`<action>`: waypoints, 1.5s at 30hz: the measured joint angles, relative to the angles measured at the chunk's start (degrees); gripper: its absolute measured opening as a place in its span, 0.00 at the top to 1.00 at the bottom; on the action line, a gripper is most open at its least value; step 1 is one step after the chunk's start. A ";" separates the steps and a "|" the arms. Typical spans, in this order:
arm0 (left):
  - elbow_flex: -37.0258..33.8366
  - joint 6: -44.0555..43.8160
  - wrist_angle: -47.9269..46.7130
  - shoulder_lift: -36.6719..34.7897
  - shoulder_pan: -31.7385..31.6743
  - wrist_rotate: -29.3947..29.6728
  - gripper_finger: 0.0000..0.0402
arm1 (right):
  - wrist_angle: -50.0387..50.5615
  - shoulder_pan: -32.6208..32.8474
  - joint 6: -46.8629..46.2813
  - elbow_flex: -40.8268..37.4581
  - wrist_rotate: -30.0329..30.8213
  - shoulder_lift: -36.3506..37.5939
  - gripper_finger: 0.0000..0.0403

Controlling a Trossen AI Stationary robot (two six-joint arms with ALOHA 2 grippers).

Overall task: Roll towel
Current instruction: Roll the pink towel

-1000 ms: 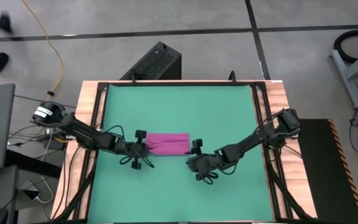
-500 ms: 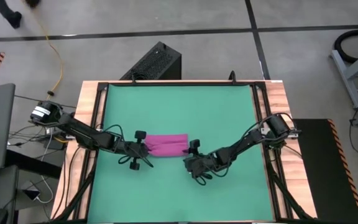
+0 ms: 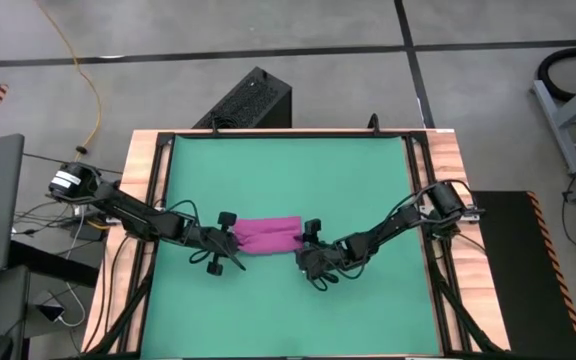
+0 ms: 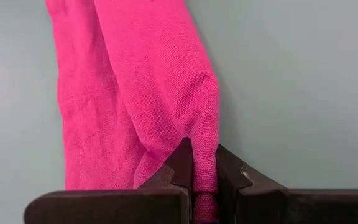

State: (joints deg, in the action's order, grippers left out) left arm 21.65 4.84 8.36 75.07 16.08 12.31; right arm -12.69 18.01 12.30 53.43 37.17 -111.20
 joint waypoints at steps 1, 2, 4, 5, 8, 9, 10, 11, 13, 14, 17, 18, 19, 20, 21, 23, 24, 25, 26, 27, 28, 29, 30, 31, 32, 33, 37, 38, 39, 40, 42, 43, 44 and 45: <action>0.00 0.00 0.00 0.00 0.00 -0.03 0.97 | 0.11 -0.01 -0.16 0.00 -0.02 -0.02 0.48; 0.02 0.00 0.00 0.00 0.00 -0.03 0.97 | 0.28 -0.01 -0.34 0.01 0.00 -0.02 0.52; 0.02 0.00 0.00 0.00 0.00 -0.10 0.97 | 0.74 -0.06 -0.51 0.03 -0.02 -0.02 0.59; 0.02 -0.02 0.02 0.00 0.00 -0.30 0.97 | 1.23 -0.10 -0.77 0.07 0.00 -0.02 0.63; 0.04 -0.07 0.20 0.00 0.00 -1.20 0.97 | 3.29 -0.55 -3.04 0.09 -0.34 -0.04 0.71; 0.04 -0.11 0.22 0.00 0.00 -1.36 0.97 | 3.87 -0.79 -4.11 0.09 -0.82 -0.04 0.73; 0.04 -0.16 0.26 0.00 0.00 -1.55 0.97 | 4.29 -1.02 -4.99 0.09 -1.77 -0.04 0.77; 0.04 -0.32 0.28 -0.02 0.00 -1.75 0.97 | 4.57 -1.20 -5.66 0.09 -2.77 -0.04 0.81; 0.07 -0.99 0.22 -0.32 0.00 -2.42 0.97 | 4.88 -1.25 -6.60 0.09 -4.43 -0.04 0.91; 0.07 -1.35 0.24 -0.54 0.00 -2.78 0.97 | 4.88 -1.19 -6.75 0.07 -4.77 -0.04 0.95; 0.07 -4.04 0.26 -1.25 0.00 -3.05 0.97 | 5.92 -0.50 -7.37 0.53 -5.08 0.29 0.96; 0.07 -5.03 0.40 -1.40 0.00 -3.03 0.97 | 7.54 -0.36 -7.91 1.18 -5.64 0.56 0.96; 0.07 -5.91 0.55 -1.41 0.00 -3.06 0.97 | 9.52 -0.39 -8.49 1.99 -6.86 1.02 0.96; 0.07 -6.74 0.55 -1.38 0.00 -3.09 0.97 | 11.85 -0.59 -8.98 2.90 -8.84 1.77 0.96; 0.07 -7.30 0.59 -1.38 -0.01 -3.14 0.97 | 13.98 -0.83 -9.38 3.86 -11.10 2.51 0.97; 0.11 -8.11 0.68 -1.38 0.00 -4.03 0.97 | 17.54 -1.18 -10.33 5.65 -15.20 3.92 0.97; 0.11 -8.23 0.66 -1.38 0.02 -4.34 0.97 | 18.84 -1.47 -11.01 6.40 -16.92 4.66 0.97; 0.11 -8.45 0.66 -1.38 0.02 -4.37 0.97 | 20.10 -2.05 -11.99 7.29 -18.80 5.41 0.97; 0.11 -8.71 0.65 -1.38 0.01 -4.43 0.97 | 21.15 -2.80 -13.20 8.05 -20.84 6.24 0.97; 0.11 -8.85 0.51 -1.38 -0.06 -4.41 0.97 | 22.20 -3.72 -14.47 8.72 -22.73 6.99 0.97; 0.11 -9.06 0.40 -1.38 -0.13 -4.36 0.97 | 23.20 -4.78 -15.77 9.36 -24.85 7.45 0.97; 0.11 -9.35 0.34 -1.38 -0.21 -4.36 0.97 | 24.03 -5.82 -17.26 9.85 -27.29 7.88 0.97; 0.11 -9.92 0.31 -1.38 -0.36 -4.40 0.97 | 24.78 -6.93 -18.64 10.25 -29.57 8.22 0.97; 0.11 -10.69 0.33 -1.38 -0.59 -4.52 0.97 | 25.38 -8.04 -20.32 10.63 -31.94 8.45 0.97; 0.11 -11.49 0.34 -1.38 -0.92 -4.63 0.97 | 26.05 -9.18 -21.70 10.97 -34.61 8.65 0.97; 0.11 -12.08 0.38 -1.38 -1.30 -4.66 0.97 | 26.94 -10.39 -22.98 11.44 -37.26 8.74 0.97; 0.11 -15.12 1.79 -1.38 -2.65 -6.74 0.97 | 30.23 -13.98 -26.34 12.21 -41.94 8.72 0.97; 0.11 -15.62 2.66 -1.38 -2.91 -8.38 0.97 | 30.55 -14.66 -27.07 12.21 -42.22 8.69 0.97; 0.11 -16.21 3.68 -1.38 -3.07 -9.91 0.97 | 30.65 -15.38 -27.83 12.20 -42.97 8.68 0.97; 0.11 -16.75 4.53 -1.38 -3.34 -11.13 0.97 | 30.63 -16.11 -28.61 12.20 -44.22 8.68 0.97; 0.11 -17.97 5.38 -1.38 -4.08 -12.34 0.97 | 30.61 -17.46 -29.94 12.20 -46.32 8.70 0.97; 0.11 -18.77 5.46 -1.38 -4.61 -12.28 0.97 | 30.87 -17.97 -30.37 12.20 -46.88 8.70 0.97; 0.11 -19.60 5.46 -1.38 -5.29 -12.15 0.97 | 31.06 -18.36 -30.46 12.20 -47.57 8.70 0.97; 0.11 -20.53 5.40 -1.38 -6.00 -12.13 0.97 | 31.07 -18.59 -30.47 12.15 -47.80 8.70 0.97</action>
State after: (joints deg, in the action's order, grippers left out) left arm 21.76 -15.69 13.76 73.69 10.07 0.18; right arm 18.37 -0.58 -18.16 65.58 -10.63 -102.50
